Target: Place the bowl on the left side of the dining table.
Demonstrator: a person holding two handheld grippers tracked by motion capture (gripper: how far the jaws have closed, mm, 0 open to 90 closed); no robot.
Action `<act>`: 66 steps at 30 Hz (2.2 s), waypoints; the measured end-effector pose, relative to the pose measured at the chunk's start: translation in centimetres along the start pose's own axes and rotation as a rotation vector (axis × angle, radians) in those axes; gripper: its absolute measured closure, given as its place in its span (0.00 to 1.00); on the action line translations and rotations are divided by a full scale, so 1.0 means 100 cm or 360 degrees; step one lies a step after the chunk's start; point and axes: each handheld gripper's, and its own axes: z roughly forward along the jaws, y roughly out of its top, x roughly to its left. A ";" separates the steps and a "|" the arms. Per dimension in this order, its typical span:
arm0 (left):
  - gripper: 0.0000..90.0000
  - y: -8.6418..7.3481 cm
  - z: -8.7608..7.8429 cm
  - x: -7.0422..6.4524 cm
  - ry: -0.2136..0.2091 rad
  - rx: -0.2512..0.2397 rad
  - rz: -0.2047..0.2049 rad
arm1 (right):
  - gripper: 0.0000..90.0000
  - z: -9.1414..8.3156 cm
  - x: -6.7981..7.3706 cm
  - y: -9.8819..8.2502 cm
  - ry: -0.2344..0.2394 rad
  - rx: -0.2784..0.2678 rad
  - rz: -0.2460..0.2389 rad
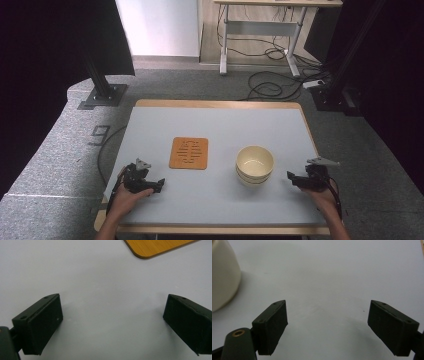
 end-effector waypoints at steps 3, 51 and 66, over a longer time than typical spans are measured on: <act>0.03 0.000 0.000 0.000 -0.0001 0.0001 0.0000 | 0.17 -0.006 0.002 0.003 0.0022 -0.0043 0.0012; 0.03 0.000 0.000 0.000 0.0000 0.0002 0.0001 | 0.21 -0.056 0.035 0.038 0.0092 -0.0332 -0.0157; 0.03 0.000 0.000 0.000 0.0000 0.0001 0.0001 | 0.21 -0.065 0.061 0.051 0.0164 -0.0376 -0.0242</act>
